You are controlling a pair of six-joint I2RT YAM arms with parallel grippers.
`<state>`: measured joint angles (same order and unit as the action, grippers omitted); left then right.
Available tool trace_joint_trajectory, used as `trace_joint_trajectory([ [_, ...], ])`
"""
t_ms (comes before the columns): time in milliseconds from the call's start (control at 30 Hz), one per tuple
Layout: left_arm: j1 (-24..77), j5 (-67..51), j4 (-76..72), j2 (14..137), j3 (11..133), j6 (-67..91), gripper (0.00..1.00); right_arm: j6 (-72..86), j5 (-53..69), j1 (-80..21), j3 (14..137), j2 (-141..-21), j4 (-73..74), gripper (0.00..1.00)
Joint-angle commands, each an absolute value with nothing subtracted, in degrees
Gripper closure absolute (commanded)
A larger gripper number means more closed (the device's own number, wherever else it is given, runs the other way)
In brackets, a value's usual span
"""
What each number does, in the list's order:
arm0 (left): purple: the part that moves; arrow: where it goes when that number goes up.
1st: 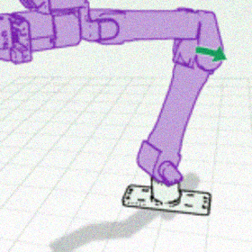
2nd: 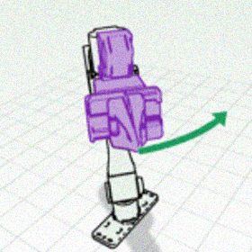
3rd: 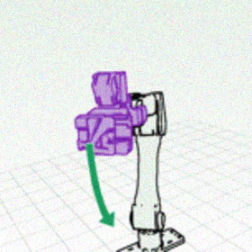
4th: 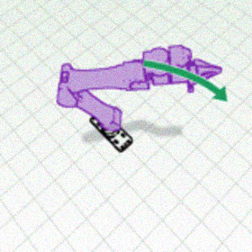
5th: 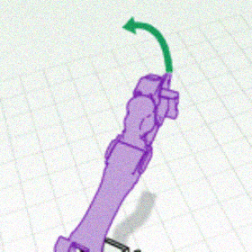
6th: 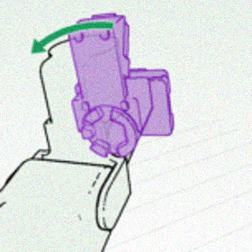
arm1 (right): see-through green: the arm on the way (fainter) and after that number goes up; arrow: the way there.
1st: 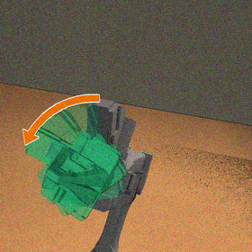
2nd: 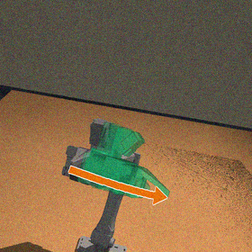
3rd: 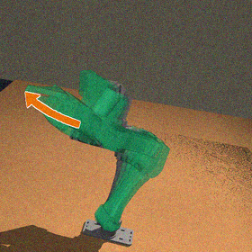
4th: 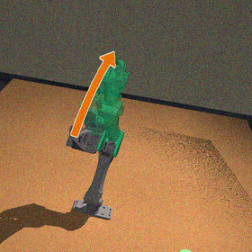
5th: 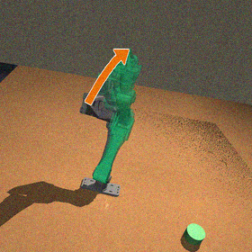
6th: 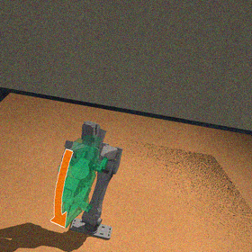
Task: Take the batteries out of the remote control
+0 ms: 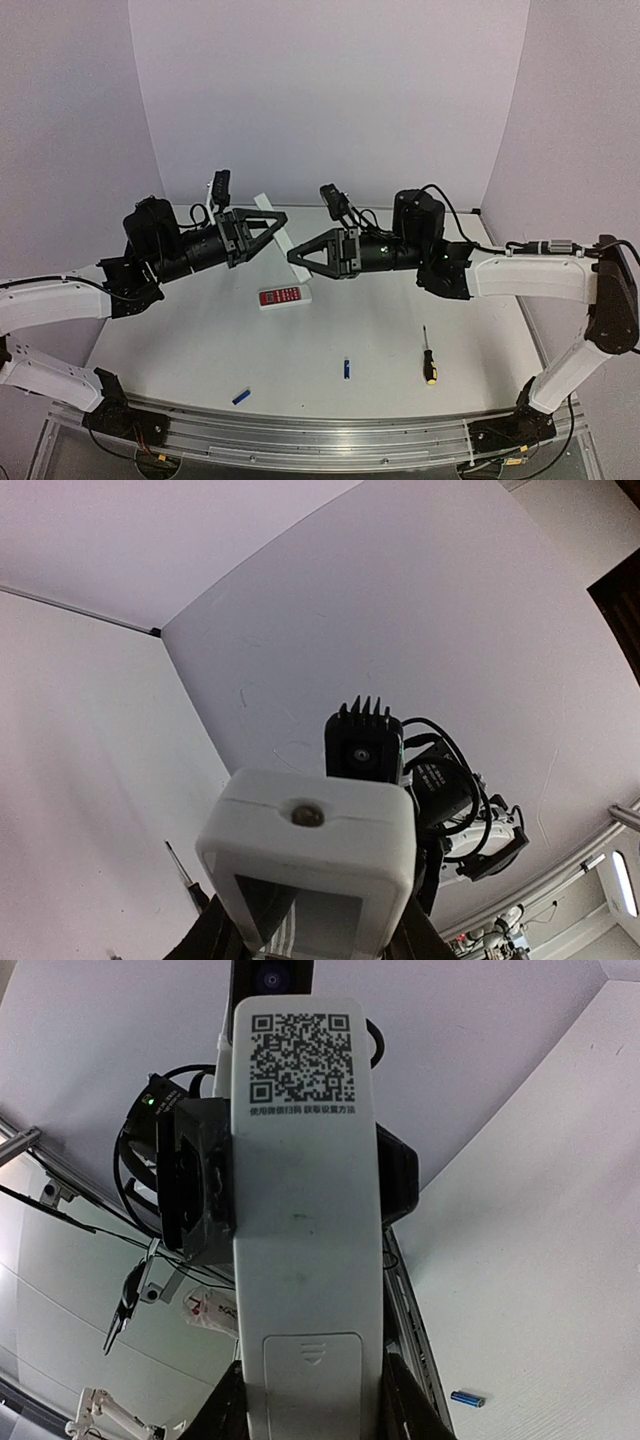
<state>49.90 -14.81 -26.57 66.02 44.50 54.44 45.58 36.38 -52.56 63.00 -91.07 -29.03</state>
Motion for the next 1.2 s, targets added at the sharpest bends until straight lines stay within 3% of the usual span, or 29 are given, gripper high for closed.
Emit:
trace_joint_trajectory([
  [0, 50.06, -3.65, -12.24, 67.86, 48.57, 54.79, 1.0, 42.94, 32.32, -53.58, 64.73, -92.06, -27.34, 0.52],
  [133, 50.1, 2.53, -4.16, 68.99, 51.34, 56.08, 1.0, 39.74, 29.7, -53.57, 65.52, -92.26, -22.2, 0.28],
  [200, 50.1, 5.1, -0.29, 70.11, 52.86, 56.97, 1.0, 37.42, 28.61, -53.54, 65.96, -92.2, -19.01, 0.24],
  [400, 50.17, 9.64, 12.5, 74.54, 58.03, 61.27, 1.0, 30.09, 24.98, -54.26, 69.56, -94.05, -5.49, 0.23],
  [700, 50.32, 10.7, 18.09, 79.04, 61.34, 65.21, 1.0, 22.93, 15.16, -55.9, 73.85, -99.65, 4.61, 0.25],
  [1000, 50.63, 11.01, 22.15, 82.95, 64.41, 68.63, 1.0, 21.3, 15.02, -57.12, 77.25, -106.05, 5.61, 0.28],
  [1167, 50.71, 10.97, 22.35, 84.0, 64.96, 69.3, 1.0, 23.59, 15.48, -57.28, 77.51, -109.05, 1.78, 0.39],
])
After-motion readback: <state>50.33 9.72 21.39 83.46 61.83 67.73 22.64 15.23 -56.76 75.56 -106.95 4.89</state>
